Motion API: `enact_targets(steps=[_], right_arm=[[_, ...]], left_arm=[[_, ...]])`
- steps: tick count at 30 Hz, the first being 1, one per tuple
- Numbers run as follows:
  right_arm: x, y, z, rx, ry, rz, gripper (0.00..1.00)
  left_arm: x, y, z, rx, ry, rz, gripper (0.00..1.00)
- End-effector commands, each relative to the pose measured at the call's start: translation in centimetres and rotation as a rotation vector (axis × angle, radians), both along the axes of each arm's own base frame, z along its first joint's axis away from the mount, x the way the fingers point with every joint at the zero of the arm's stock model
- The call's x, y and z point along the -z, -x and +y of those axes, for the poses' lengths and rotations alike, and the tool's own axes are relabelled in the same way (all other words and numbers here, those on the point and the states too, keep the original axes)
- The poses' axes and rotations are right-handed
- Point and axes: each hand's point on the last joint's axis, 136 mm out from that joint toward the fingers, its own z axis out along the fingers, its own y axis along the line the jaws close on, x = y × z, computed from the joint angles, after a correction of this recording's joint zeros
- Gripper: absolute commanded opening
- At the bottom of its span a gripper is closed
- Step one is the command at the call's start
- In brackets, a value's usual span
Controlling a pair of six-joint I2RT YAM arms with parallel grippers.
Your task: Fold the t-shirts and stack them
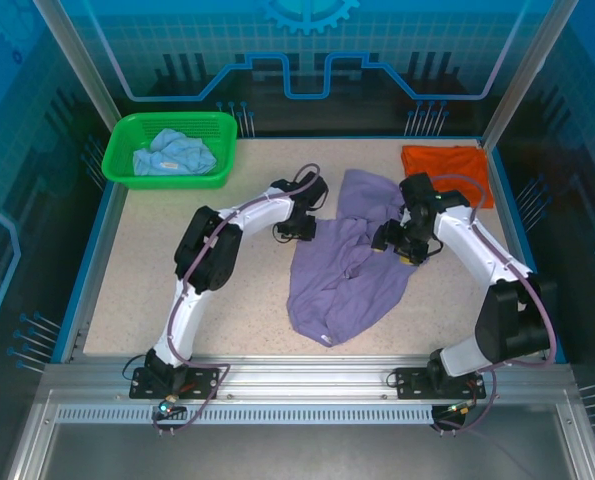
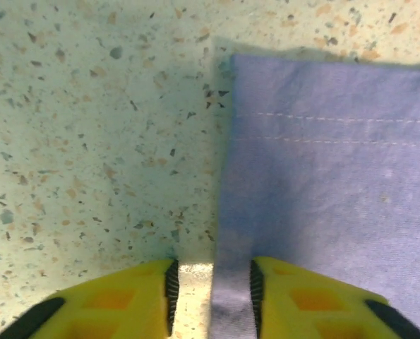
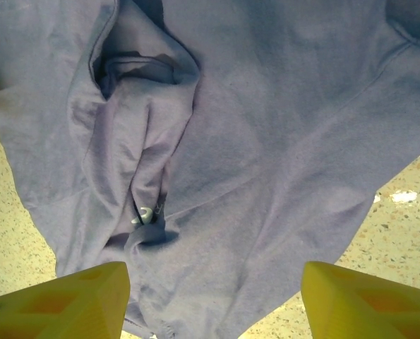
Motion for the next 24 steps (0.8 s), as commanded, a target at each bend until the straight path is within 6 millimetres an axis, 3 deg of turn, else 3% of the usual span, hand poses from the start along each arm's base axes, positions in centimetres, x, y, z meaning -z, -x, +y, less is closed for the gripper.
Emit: enact_targets(steps=[1, 5, 8, 10, 14, 17, 20, 24], right_arm=[[-0.4, 1.7, -0.6, 0.011, -0.002, 0.036, 0.66], [-0.9, 2.3, -1.1, 0.026, 0.018, 0.025, 0.66], [-1.2, 2.6, -1.4, 0.040, 0.023, 0.023, 0.66], [-1.4, 2.7, -1.4, 0.047, 0.023, 0.019, 0.65], [-1.8, 2.1, -1.6, 0.057, 0.034, -0.006, 0.65], [-2.2, 0.9, -1.5, 0.068, 0.035, -0.027, 0.65], [-2.1, -0.6, -1.3, 0.085, 0.033, -0.032, 0.66], [-1.5, -3.0, -1.2, 0.116, 0.053, -0.018, 0.67]], left_arm=[[3.8, -1.9, -1.5, 0.073, -0.032, -0.069, 0.25], [3.2, -3.0, -2.1, 0.075, -0.018, -0.105, 0.00], [1.0, -4.3, -1.4, 0.074, -0.049, -0.171, 0.00], [-1.5, -5.1, 0.4, 0.033, -0.081, -0.231, 0.00], [-8.5, -6.2, 6.7, -0.128, -0.118, -0.386, 0.00], [-12.8, -5.0, 13.0, -0.281, -0.156, -0.466, 0.00], [-14.8, -2.3, 19.1, -0.436, -0.160, -0.494, 0.00], [-13.9, 1.4, 24.3, -0.555, -0.175, -0.463, 0.00]])
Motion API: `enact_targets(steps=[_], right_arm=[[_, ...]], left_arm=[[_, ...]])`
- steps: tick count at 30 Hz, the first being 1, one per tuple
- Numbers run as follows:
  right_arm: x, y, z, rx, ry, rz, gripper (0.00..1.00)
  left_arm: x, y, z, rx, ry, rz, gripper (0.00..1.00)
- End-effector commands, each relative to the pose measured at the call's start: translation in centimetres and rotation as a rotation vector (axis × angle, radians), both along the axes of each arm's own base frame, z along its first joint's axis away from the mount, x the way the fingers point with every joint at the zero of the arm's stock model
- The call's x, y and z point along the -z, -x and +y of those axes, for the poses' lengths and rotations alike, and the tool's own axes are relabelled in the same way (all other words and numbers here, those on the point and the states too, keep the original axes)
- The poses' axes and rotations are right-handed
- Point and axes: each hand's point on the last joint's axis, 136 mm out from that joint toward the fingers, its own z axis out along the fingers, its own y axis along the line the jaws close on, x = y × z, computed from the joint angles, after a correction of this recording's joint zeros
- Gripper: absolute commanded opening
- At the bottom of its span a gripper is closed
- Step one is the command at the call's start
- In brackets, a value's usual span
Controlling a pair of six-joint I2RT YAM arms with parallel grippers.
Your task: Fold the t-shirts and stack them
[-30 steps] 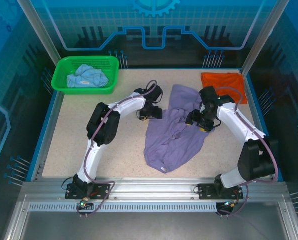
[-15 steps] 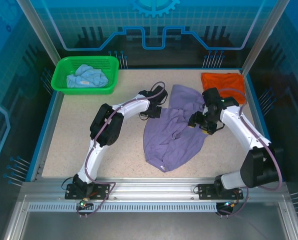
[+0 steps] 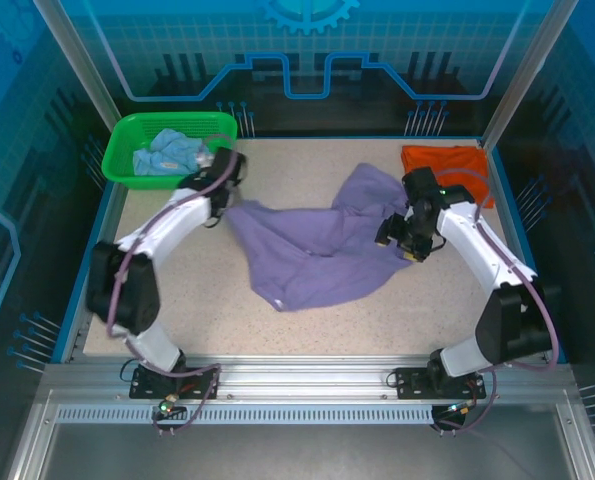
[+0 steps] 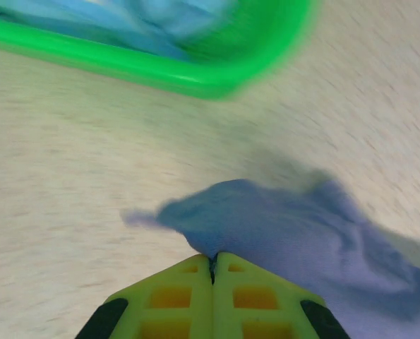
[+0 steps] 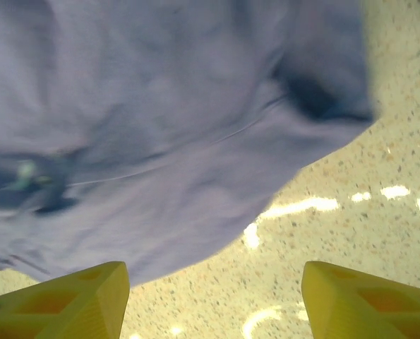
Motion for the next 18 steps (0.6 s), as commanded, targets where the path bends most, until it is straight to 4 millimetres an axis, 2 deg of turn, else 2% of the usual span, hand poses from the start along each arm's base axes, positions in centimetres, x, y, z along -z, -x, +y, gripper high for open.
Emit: enact_targets(steps=[1, 2, 3, 4, 6, 8, 9, 13, 15, 18], right_arm=[[0.4, -2.6, -0.2, 0.056, 0.015, 0.000, 0.68], [0.7, -3.4, 0.1, 0.058, 0.010, 0.006, 0.69], [1.0, -4.0, 0.2, 0.059, 0.010, 0.013, 0.70], [1.3, -4.7, 0.6, 0.056, 0.011, 0.021, 0.71], [1.8, -6.2, 1.2, 0.036, 0.019, 0.025, 0.71], [2.4, -7.7, 1.9, 0.006, 0.039, 0.034, 0.72], [2.9, -8.1, 2.1, -0.004, 0.048, 0.048, 0.72], [4.7, -10.2, 2.1, -0.009, 0.083, 0.087, 0.72], [5.4, -11.1, 2.0, -0.008, 0.094, 0.097, 0.71], [6.8, -11.9, 1.0, 0.013, 0.142, 0.135, 0.71]], left_arm=[[1.9, 3.0, 2.9, -0.102, -0.016, 0.045, 0.00], [2.2, 3.7, 3.4, -0.118, -0.025, 0.064, 0.00], [2.4, 4.3, 3.9, -0.134, -0.035, 0.078, 0.04], [2.4, 4.9, 4.3, -0.154, -0.040, 0.089, 0.14], [2.3, 5.8, 5.2, -0.185, -0.034, 0.094, 0.24], [1.8, 6.1, 5.4, -0.182, 0.001, 0.085, 0.47], [1.5, 6.2, 5.2, -0.173, 0.016, 0.084, 0.53], [0.9, 6.3, 2.1, -0.077, 0.169, 0.109, 0.66], [1.4, 6.2, -0.7, 0.001, 0.282, 0.126, 0.69], [3.4, 5.8, -5.8, 0.129, 0.445, 0.202, 0.68]])
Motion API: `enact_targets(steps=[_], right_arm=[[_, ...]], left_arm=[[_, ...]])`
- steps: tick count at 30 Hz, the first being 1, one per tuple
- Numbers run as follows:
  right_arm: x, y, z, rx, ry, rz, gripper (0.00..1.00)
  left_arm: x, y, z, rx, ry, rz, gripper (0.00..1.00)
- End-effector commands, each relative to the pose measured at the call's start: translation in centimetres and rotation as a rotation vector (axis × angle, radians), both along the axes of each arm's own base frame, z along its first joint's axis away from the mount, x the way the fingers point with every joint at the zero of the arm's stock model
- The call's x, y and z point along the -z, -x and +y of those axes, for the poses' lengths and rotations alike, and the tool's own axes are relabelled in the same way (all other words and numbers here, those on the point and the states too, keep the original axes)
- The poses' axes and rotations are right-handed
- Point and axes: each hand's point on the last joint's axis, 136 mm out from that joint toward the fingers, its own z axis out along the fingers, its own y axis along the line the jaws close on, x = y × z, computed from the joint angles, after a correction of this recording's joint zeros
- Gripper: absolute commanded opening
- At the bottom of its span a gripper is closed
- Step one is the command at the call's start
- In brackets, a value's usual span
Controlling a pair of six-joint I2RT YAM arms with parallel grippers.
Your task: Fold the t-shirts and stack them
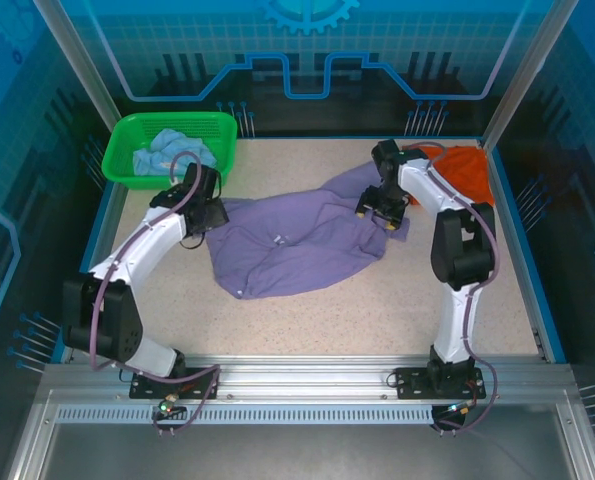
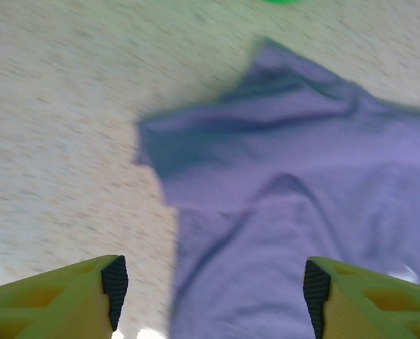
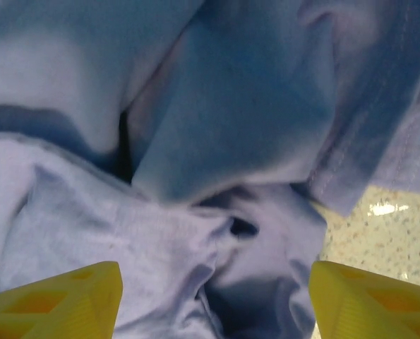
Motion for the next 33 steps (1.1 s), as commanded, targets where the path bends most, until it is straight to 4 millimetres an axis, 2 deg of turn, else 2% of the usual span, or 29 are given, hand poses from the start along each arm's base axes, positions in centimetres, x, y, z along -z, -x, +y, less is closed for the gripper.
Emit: enact_targets(steps=[1, 4, 6, 8, 12, 14, 16, 21, 23, 28, 30, 33], right_arm=[[1.2, -0.1, -1.4, 0.025, 0.054, 0.067, 0.69], [2.2, -0.8, -0.1, 0.025, -0.018, 0.072, 0.65], [2.5, -0.9, 0.8, 0.005, -0.040, 0.080, 0.64], [2.9, -0.8, 1.4, -0.016, -0.048, 0.090, 0.57], [3.5, -0.2, 0.6, -0.005, -0.048, 0.094, 0.31], [3.5, 0.4, 0.0, 0.013, -0.067, 0.102, 0.12], [2.5, 0.7, -0.5, 0.020, -0.076, 0.069, 0.02], [-1.4, 3.3, -0.6, 0.015, -0.133, 0.004, 0.00], [-2.7, 5.7, -1.1, 0.032, -0.132, -0.004, 0.00], [-5.0, 11.9, -2.4, 0.089, -0.122, -0.019, 0.06], [-5.4, 14.1, -2.2, 0.086, -0.124, -0.013, 0.09], [-5.9, 16.2, -1.5, 0.062, -0.123, -0.036, 0.17]], left_arm=[[1.6, -0.2, -7.4, 0.180, 0.253, 0.078, 0.68], [4.4, -0.4, -9.9, 0.213, 0.279, 0.182, 0.68], [6.7, -0.5, -9.8, 0.184, 0.262, 0.244, 0.71], [8.7, -0.7, -9.1, 0.167, 0.219, 0.304, 0.72], [11.9, -1.2, -8.4, 0.171, 0.147, 0.382, 0.72], [12.8, -1.9, -8.7, 0.185, 0.134, 0.397, 0.71], [13.1, -2.6, -9.2, 0.201, 0.131, 0.401, 0.72], [13.5, -5.4, -12.2, 0.281, 0.114, 0.393, 0.73], [13.9, -6.7, -13.6, 0.306, 0.111, 0.392, 0.73], [14.8, -10.3, -15.2, 0.310, 0.108, 0.369, 0.72], [14.8, -12.1, -15.8, 0.315, 0.111, 0.336, 0.72], [14.8, -15.3, -17.0, 0.325, 0.119, 0.282, 0.73]])
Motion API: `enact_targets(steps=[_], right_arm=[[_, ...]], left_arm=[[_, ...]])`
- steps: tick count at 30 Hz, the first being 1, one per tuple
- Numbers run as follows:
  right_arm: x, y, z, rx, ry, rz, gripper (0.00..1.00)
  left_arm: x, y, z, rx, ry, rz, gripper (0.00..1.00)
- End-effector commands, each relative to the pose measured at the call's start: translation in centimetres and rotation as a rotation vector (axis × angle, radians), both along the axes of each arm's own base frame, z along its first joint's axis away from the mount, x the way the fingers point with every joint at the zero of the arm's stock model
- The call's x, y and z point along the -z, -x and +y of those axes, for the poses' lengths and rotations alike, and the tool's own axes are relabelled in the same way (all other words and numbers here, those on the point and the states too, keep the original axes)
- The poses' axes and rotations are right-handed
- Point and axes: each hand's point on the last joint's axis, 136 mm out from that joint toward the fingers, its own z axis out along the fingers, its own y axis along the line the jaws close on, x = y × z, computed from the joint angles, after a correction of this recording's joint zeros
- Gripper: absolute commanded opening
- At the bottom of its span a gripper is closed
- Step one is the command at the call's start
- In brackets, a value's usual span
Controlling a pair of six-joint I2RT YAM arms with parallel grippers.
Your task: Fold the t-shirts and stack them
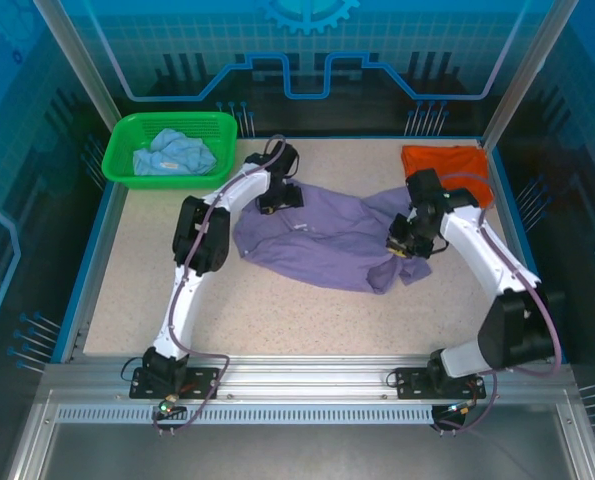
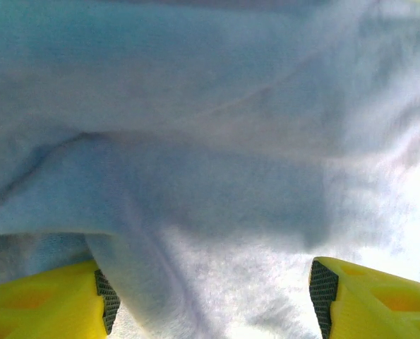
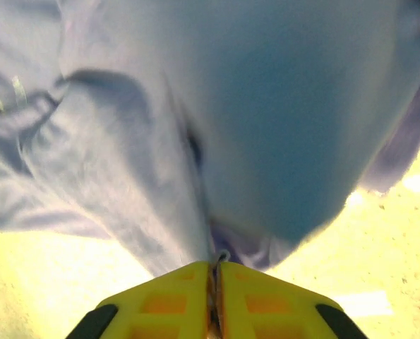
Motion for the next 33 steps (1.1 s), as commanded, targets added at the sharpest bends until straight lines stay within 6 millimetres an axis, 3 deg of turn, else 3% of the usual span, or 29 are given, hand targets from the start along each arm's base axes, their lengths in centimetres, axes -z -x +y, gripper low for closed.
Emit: enact_targets(steps=[1, 3, 6, 9, 13, 15, 19, 20, 23, 25, 29, 33], right_arm=[[0.7, 3.2, 0.6, -0.001, 0.010, 0.047, 0.22], [1.5, 4.1, 0.7, -0.017, -0.001, 0.065, 0.27], [2.6, 4.4, 0.3, -0.076, 0.004, 0.073, 0.30], [3.3, 4.1, -0.2, -0.068, -0.036, 0.078, 0.29], [3.7, 2.7, -0.3, -0.060, -0.058, 0.032, 0.57], [4.4, 1.8, 0.6, -0.085, -0.101, 0.026, 0.60], [7.1, 0.6, 0.8, -0.110, -0.094, 0.079, 0.59], [7.8, 0.2, 1.0, -0.120, -0.099, 0.078, 0.58], [10.0, -0.7, 1.4, -0.149, -0.078, 0.104, 0.52], [10.9, -1.1, 1.3, -0.160, -0.024, 0.131, 0.48], [11.2, -2.1, 1.7, -0.190, 0.027, 0.118, 0.39], [10.7, -2.2, 2.3, -0.232, 0.046, 0.123, 0.22]], left_arm=[[2.8, -1.3, -0.4, 0.019, -0.018, 0.044, 0.74], [1.4, -2.3, -0.9, 0.004, 0.009, 0.034, 0.77], [-3.1, -2.6, -1.0, -0.012, 0.039, -0.037, 0.84], [-8.7, -0.3, -1.2, -0.053, 0.097, -0.080, 0.88], [-14.7, 4.0, -3.8, -0.046, 0.183, -0.180, 0.92], [-15.4, 6.0, -5.7, -0.074, 0.281, -0.140, 0.90], [-14.2, 9.6, -9.0, -0.131, 0.514, -0.063, 0.87], [-13.7, 10.2, -9.0, -0.149, 0.542, -0.046, 0.86], [-12.1, 12.8, -7.6, -0.194, 0.531, 0.019, 0.86], [-12.1, 14.3, -6.7, -0.160, 0.500, 0.028, 0.86], [-12.6, 16.3, -4.5, -0.088, 0.409, -0.007, 0.87], [-12.9, 17.3, -2.4, -0.120, 0.419, -0.032, 0.87]])
